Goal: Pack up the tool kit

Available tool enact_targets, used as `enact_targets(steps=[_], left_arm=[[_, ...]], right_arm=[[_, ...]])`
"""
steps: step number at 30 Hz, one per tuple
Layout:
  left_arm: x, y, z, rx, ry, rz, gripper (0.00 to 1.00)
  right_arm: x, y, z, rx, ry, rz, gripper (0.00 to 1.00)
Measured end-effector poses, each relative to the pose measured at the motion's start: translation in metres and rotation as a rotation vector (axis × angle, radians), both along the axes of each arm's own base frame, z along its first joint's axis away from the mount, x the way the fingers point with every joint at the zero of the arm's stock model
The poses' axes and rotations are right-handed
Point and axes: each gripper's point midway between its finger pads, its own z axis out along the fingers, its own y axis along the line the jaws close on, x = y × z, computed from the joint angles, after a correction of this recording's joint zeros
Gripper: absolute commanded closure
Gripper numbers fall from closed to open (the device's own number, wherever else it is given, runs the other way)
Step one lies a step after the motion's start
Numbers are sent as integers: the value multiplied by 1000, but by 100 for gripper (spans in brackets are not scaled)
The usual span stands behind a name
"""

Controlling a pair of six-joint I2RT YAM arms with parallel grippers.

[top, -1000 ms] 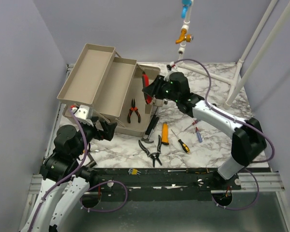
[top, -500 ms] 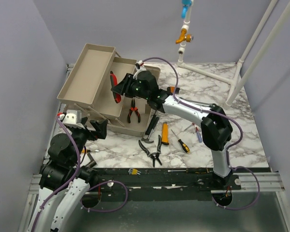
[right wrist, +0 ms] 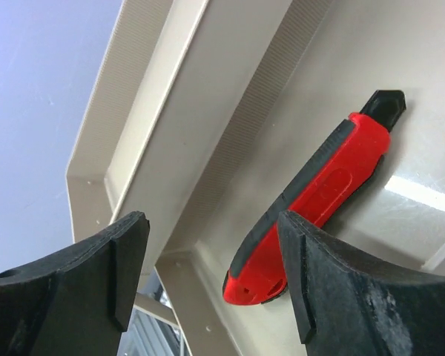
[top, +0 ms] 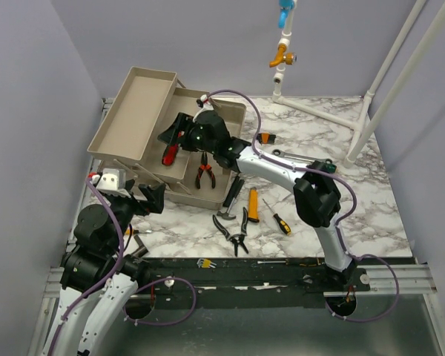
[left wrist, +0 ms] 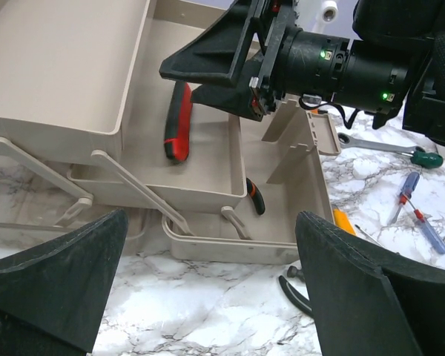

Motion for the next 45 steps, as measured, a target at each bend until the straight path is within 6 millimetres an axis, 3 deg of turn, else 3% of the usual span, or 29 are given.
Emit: enact_targets(steps=[4, 7, 11, 16, 20, 27, 31, 34, 38, 45], left_arm=[[1, -2, -2, 5, 10, -10, 1], [4, -8, -6, 16, 31, -36, 1], [4, -21, -13, 30, 60, -108, 1], [3, -52, -22, 28, 113, -280, 4], [5, -76, -42, 39, 214, -377, 4], [-18, -140, -52, 90, 343, -555, 5], [-17, -168, -55, 116, 390, -531, 5], [-9, -189, -72, 157, 440, -475, 6], [-1, -212, -97, 220, 491, -428, 7], [21, -268, -112, 280, 511, -364, 8]], right_arm=[[-3, -11, -6, -44, -20, -15, 23], [-9, -32, -4, -97, -50, -48, 24], [-19, -74, 18, -162, -118, -123, 25], [-35, -137, 40, -256, -180, -246, 26], [-47, -185, 22, -368, -167, -326, 28], [-76, -273, -39, -599, -77, -412, 31], [-90, -313, -63, -666, -22, -479, 32], [-107, -342, -76, -682, 18, -533, 35], [-127, -375, -73, -634, 29, -641, 37], [-140, -415, -40, -522, -12, -818, 40]])
